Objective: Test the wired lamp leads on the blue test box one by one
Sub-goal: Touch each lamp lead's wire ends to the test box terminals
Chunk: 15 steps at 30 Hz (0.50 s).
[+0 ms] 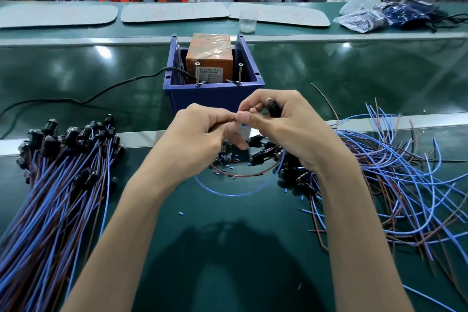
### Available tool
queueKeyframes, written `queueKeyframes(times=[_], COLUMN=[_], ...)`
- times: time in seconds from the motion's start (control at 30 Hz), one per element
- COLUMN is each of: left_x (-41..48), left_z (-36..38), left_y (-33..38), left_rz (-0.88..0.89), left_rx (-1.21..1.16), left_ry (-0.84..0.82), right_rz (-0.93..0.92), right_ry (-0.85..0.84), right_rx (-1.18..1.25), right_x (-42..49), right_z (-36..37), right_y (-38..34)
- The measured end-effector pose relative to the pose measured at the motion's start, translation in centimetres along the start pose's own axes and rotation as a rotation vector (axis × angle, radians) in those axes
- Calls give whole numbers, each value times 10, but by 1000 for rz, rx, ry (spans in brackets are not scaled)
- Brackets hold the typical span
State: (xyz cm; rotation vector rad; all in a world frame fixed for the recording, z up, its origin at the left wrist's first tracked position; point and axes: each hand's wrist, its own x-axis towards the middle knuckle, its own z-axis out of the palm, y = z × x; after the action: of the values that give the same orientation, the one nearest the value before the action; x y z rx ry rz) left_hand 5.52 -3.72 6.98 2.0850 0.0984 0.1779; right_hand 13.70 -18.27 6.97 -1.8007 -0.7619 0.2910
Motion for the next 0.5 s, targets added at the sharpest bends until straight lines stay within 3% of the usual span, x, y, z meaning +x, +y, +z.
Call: queueKeyframes(times=[0.27,0.5], left_x=[1,2], left_z=[-1,-2], left_y=[-2,-2], left_rz=[14,-3], left_rx=[-62,-31], left_ry=[85,118], right_rz=[116,77], right_ry=[169,120], right_rx=[43,27], right_x=[6,4], right_z=[5,4], right_y=[-2,-2])
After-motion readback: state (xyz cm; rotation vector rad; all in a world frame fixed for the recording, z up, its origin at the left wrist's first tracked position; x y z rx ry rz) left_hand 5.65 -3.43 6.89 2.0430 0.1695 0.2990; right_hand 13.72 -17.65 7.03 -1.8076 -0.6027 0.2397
